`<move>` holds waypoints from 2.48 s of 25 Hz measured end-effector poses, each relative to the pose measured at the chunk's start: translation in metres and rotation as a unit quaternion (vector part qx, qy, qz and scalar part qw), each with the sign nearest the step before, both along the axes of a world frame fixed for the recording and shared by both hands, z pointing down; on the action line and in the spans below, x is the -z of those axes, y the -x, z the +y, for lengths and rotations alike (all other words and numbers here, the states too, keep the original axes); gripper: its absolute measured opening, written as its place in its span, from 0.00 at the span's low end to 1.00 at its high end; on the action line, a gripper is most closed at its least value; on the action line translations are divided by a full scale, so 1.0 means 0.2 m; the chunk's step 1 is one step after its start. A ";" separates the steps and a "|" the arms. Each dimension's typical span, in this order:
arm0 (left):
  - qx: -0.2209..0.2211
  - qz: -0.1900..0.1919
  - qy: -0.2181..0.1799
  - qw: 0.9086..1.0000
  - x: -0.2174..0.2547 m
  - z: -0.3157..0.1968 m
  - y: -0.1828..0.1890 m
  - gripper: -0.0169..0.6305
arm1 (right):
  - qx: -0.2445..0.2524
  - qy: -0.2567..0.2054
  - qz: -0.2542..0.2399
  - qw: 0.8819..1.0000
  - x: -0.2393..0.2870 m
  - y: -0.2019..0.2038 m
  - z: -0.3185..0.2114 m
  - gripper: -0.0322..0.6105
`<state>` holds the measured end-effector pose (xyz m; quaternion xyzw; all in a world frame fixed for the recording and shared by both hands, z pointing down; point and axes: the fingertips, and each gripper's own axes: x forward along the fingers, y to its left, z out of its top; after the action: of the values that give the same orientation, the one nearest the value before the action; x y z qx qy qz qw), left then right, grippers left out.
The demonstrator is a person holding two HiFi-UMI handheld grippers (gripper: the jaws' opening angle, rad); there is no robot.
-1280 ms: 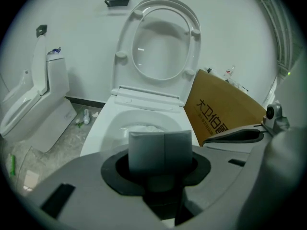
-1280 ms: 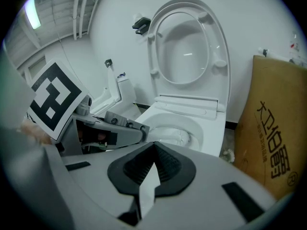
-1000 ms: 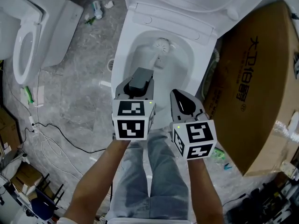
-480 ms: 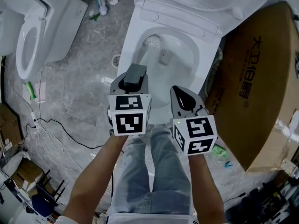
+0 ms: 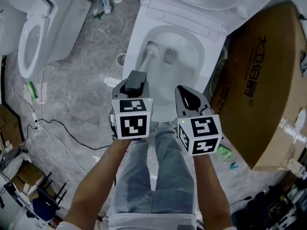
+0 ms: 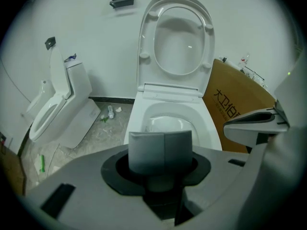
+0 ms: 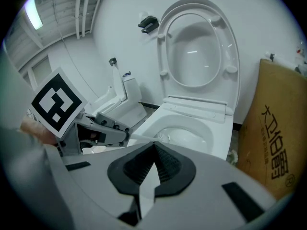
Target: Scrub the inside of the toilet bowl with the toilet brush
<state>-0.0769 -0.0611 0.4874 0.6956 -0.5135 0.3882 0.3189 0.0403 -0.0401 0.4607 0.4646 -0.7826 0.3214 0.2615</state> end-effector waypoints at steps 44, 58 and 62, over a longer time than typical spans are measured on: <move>-0.121 -0.018 0.122 0.985 0.12 0.73 0.03 0.27 | -0.089 0.004 0.006 0.996 0.30 0.08 0.38 0.05; -0.130 0.053 0.137 0.980 0.10 0.75 -0.17 0.27 | -0.109 0.011 0.005 0.994 0.25 0.00 0.44 0.05; -0.125 0.059 0.138 0.981 0.10 0.70 -0.20 0.27 | -0.105 0.016 0.005 0.994 0.22 -0.01 0.44 0.05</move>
<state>-0.0364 0.0797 0.4666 0.7252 -0.3444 0.4506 0.3904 0.0427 0.0487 0.4176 0.5417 -0.7229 0.3569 0.2379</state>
